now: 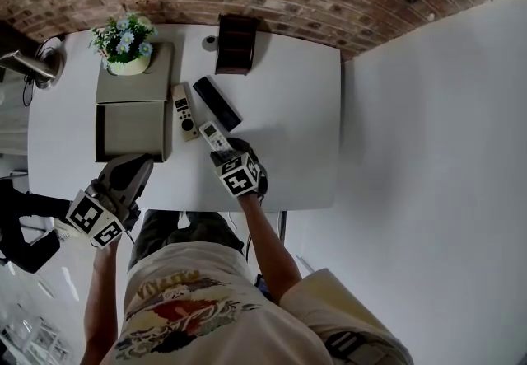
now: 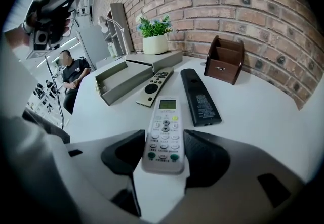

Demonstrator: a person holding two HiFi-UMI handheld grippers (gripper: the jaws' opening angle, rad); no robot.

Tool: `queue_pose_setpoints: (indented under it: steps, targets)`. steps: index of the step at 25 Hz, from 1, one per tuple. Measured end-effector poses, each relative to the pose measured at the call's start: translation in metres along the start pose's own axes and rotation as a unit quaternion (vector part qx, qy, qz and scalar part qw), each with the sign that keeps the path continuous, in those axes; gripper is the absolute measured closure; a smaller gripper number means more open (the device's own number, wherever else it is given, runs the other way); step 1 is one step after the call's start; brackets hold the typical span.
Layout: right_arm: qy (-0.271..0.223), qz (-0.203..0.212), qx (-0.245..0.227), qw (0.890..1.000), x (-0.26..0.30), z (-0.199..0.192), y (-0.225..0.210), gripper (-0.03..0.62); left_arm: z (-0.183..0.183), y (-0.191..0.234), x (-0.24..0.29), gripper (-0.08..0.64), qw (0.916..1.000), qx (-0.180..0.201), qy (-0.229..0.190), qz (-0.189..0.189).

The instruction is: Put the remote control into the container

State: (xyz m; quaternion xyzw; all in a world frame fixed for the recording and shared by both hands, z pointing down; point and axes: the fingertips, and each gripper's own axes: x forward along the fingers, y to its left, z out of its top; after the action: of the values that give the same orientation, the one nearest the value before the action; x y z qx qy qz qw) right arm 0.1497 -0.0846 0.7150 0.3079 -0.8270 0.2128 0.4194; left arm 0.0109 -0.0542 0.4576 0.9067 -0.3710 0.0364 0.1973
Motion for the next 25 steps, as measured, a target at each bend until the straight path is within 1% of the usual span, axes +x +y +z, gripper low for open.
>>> queue_pose_setpoints:
  steps: [6,13,19,25]
  targets:
    - [-0.01,0.004,0.004,1.0,-0.008,0.006,0.001,0.345,0.005,-0.004,0.0,0.554,1.0,-0.004,-0.007,-0.001]
    - [-0.02,0.014,0.036,0.999,-0.018,0.009,-0.003,0.347,0.009,-0.004,-0.004,0.554,0.9999,-0.004,-0.011,0.007]
    - [-0.043,0.014,0.026,0.999,-0.027,0.029,-0.004,0.347,0.006,-0.001,-0.008,0.554,0.9997,-0.013,-0.02,0.009]
    - [-0.06,0.001,0.024,0.998,-0.032,0.047,-0.008,0.347,0.011,0.009,-0.02,0.554,0.9993,-0.018,-0.032,0.006]
